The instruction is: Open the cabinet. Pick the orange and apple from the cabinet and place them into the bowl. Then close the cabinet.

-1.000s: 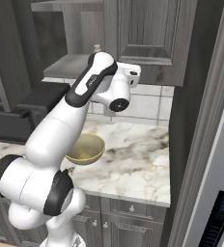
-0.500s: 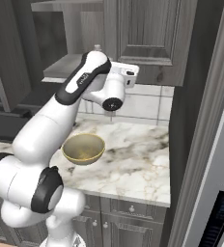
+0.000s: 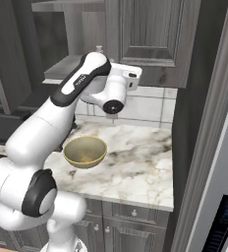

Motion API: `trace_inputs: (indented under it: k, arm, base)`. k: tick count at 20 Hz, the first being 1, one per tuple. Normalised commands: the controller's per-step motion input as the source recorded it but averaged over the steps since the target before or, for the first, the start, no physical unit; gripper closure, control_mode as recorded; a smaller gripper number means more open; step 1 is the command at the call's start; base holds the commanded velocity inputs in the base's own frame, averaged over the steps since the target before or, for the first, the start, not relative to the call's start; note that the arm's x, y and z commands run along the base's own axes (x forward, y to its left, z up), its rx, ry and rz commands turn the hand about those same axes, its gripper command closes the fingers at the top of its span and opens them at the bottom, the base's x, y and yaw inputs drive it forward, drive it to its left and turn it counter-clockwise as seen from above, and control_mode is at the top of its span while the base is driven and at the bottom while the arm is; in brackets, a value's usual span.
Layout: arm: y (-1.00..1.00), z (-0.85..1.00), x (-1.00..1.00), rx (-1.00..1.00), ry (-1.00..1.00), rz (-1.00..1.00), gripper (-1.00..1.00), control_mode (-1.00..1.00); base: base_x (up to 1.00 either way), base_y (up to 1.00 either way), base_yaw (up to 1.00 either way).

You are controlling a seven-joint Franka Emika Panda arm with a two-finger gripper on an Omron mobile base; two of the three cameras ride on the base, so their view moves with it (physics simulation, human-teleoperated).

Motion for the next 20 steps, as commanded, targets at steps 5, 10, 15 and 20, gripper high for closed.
trace_inputs:
  k: [5, 10, 15, 20]
  arm:
    - [-0.88, 0.10, -0.42, 0.04, -0.02, 0.07, 1.00, -1.00]
    - [-1.00, 0.12, -0.66, 0.09, -0.08, 0.06, 1.00, -1.00]
    - [-1.00, 0.09, -0.65, 0.12, -0.08, 0.05, 1.00, -1.00]
    - [-1.00, 0.09, -0.57, 0.11, -0.09, 0.07, 1.00, -1.00]
  base:
    - [0.00, 0.00, 0.00]
    - [0.00, 0.00, 0.00]
    - [0.00, 0.00, 0.00]
    - [0.00, 0.00, 0.00]
